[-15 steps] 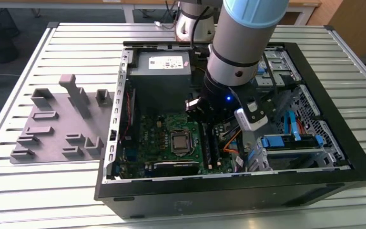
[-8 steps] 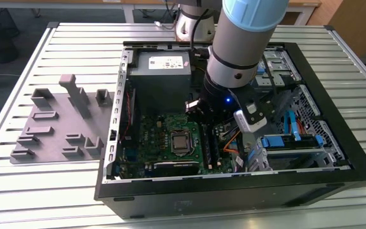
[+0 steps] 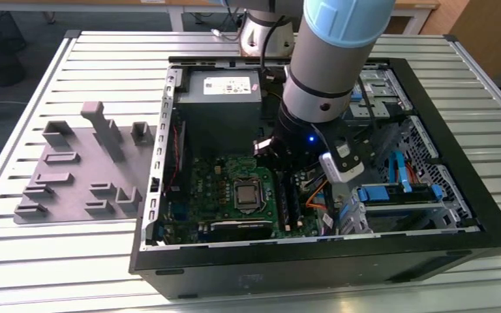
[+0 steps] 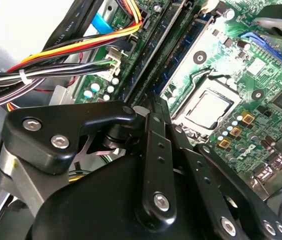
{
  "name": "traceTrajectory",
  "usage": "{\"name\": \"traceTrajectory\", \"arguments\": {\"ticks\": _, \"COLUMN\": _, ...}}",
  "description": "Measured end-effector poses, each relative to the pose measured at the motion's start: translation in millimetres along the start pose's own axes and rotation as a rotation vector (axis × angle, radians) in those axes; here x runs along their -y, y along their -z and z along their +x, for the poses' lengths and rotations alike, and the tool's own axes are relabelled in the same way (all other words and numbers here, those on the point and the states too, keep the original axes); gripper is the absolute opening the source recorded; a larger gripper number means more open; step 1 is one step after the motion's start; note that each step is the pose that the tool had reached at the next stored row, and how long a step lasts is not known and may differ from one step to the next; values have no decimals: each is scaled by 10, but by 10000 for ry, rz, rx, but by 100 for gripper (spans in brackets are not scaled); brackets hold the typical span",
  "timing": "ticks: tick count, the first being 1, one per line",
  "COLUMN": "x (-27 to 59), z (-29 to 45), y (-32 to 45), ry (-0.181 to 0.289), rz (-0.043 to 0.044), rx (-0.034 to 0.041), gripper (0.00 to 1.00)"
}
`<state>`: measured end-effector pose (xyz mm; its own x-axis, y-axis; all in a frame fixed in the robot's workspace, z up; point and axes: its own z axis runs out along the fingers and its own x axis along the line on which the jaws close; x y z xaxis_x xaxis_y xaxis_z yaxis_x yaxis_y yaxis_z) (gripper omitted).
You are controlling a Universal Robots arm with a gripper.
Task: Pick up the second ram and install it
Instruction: 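Press down the second ram until it locks into place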
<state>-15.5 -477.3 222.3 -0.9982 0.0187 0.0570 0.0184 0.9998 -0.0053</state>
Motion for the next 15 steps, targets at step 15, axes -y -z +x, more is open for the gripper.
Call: {"name": "traceTrajectory", "arguments": {"ticks": 15, "x": 0, "z": -4, "y": -24, "ry": 0, "rz": 2, "rx": -1, "gripper": 11}}
